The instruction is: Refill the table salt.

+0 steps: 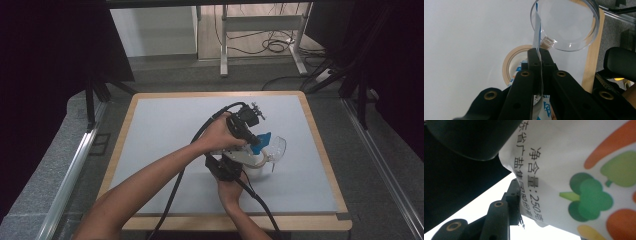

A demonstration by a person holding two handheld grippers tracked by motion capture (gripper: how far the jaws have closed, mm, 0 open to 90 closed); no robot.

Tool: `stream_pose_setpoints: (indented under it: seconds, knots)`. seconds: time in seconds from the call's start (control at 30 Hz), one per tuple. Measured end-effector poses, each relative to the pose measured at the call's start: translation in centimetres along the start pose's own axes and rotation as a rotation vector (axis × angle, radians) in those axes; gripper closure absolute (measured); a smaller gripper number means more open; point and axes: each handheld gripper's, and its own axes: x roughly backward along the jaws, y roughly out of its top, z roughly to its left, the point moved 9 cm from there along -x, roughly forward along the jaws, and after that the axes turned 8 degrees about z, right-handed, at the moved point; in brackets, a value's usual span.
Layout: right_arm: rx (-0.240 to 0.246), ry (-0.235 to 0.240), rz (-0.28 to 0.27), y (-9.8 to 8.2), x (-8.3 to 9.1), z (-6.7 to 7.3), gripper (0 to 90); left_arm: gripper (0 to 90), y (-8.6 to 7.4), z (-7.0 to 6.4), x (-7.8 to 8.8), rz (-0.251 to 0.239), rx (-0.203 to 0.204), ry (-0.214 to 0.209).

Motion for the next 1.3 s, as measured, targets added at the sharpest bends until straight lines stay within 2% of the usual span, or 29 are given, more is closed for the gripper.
stream_pose_setpoints:
  seconds: [1.3]
  knots:
    - [0.005, -0.002, -0.004, 0.17, 0.02, 0.04, 59.7, 90.0, 0.01, 0.04, 0.12, 0.000, 0.004, -0.005]
